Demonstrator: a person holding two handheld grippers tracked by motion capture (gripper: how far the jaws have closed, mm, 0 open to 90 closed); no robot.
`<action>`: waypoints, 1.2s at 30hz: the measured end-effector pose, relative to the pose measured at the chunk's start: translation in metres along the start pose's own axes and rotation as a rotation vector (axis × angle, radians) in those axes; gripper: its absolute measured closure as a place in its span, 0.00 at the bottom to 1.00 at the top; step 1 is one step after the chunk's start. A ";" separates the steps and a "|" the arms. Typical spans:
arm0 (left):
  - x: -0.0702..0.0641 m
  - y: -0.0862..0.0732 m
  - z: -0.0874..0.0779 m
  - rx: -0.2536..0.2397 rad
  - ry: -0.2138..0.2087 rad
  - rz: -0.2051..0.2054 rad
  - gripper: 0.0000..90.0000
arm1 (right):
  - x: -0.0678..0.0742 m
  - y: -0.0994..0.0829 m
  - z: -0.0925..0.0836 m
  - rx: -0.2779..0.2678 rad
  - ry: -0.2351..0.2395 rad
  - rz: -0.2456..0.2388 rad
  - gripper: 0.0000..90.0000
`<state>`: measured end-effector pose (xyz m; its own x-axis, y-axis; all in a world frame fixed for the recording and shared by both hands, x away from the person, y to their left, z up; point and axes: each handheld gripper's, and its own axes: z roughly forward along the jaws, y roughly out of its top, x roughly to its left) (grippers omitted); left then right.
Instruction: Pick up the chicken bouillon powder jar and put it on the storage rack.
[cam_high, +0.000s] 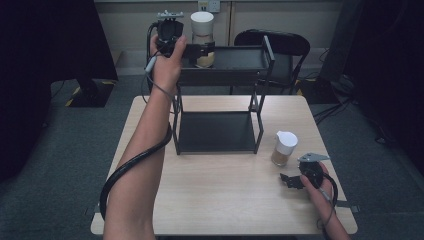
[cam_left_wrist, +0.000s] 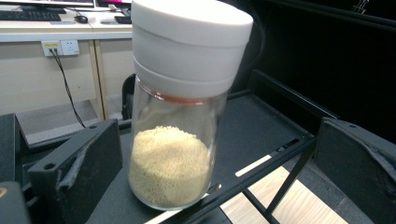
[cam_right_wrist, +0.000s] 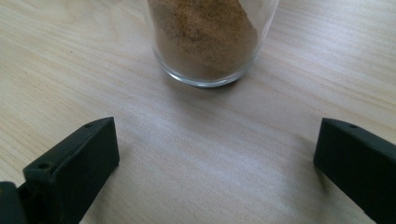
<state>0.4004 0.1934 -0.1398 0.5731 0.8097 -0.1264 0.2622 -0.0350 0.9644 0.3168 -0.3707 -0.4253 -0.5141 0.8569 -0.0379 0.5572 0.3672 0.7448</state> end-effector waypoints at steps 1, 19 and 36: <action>0.000 -0.002 -0.001 0.000 -0.002 0.001 0.01 | 0.000 0.000 0.000 0.000 0.000 -0.001 0.00; -0.001 -0.028 -0.008 0.003 -0.030 -0.006 0.01 | 0.000 0.000 0.000 -0.002 -0.001 -0.003 0.00; -0.001 -0.054 -0.011 0.014 -0.048 -0.008 0.01 | 0.000 -0.001 0.000 -0.002 -0.002 -0.001 0.00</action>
<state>0.3767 0.2007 -0.1894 0.6074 0.7810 -0.1450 0.2776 -0.0377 0.9599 0.3163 -0.3706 -0.4257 -0.5137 0.8571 -0.0400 0.5550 0.3674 0.7463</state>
